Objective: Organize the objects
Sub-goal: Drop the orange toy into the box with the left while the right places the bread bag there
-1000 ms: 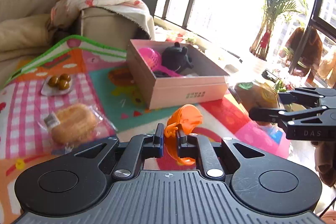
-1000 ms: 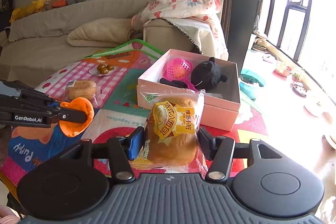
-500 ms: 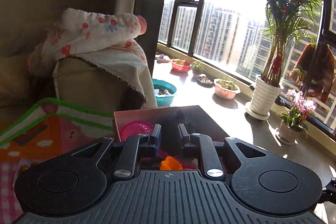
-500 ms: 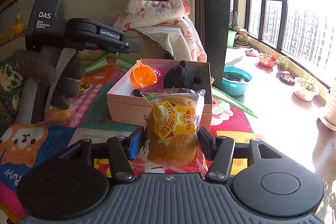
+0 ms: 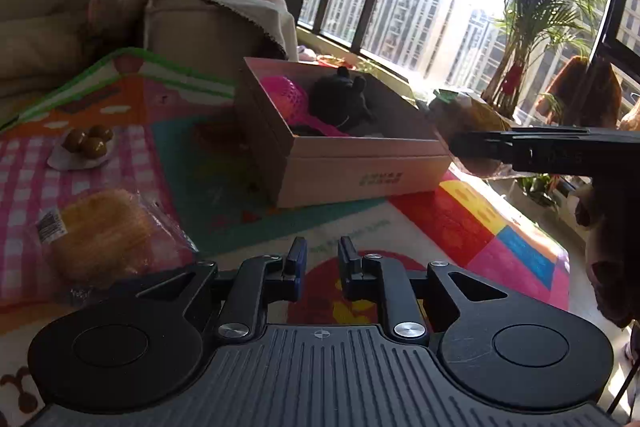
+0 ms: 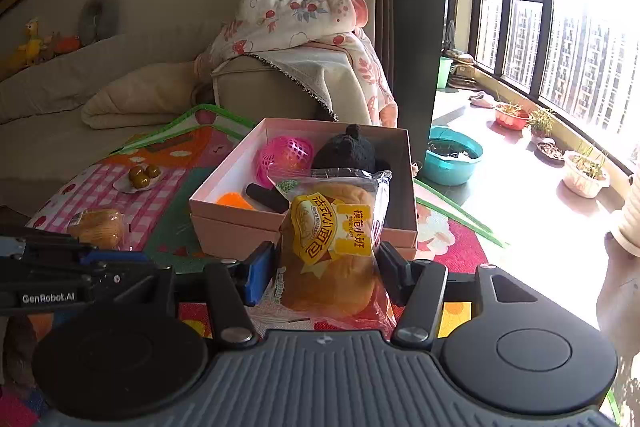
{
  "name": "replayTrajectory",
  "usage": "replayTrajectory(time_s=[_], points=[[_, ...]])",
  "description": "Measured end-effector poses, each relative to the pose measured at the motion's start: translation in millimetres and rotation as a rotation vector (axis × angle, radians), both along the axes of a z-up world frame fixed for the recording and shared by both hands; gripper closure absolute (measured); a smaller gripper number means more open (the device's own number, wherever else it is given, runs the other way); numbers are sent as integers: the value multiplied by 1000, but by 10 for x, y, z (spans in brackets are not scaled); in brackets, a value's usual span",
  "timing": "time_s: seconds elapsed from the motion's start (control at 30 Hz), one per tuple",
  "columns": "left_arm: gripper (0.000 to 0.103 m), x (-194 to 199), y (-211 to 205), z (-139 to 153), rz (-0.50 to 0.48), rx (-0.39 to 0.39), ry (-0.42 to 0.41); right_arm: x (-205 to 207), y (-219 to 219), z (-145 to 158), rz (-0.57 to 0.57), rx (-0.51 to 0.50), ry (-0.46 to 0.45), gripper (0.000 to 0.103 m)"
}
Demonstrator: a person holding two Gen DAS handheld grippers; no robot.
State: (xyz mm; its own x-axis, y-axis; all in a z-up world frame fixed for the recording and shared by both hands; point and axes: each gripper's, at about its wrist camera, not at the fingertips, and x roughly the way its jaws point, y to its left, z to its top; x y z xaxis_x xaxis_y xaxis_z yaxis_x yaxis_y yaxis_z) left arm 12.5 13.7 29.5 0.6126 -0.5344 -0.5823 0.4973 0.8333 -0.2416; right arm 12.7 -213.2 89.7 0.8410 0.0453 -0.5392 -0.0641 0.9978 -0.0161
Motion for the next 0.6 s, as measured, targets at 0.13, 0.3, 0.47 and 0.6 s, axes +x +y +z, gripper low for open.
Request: replayTrajectory(time_s=[0.13, 0.3, 0.47, 0.6], points=[[84, -153, 100, -93, -11, 24, 17, 411, 101, 146, 12, -22, -49, 47], [84, -191, 176, -120, 8, 39, 14, 913, 260, 88, 15, -68, -38, 29], [84, -180, 278, -109, 29, 31, 10, 776, 402, -230, 40, -90, -1, 12], [84, -111, 304, -155, 45, 38, 25, 512, 443, -372, 53, -97, -12, 2]])
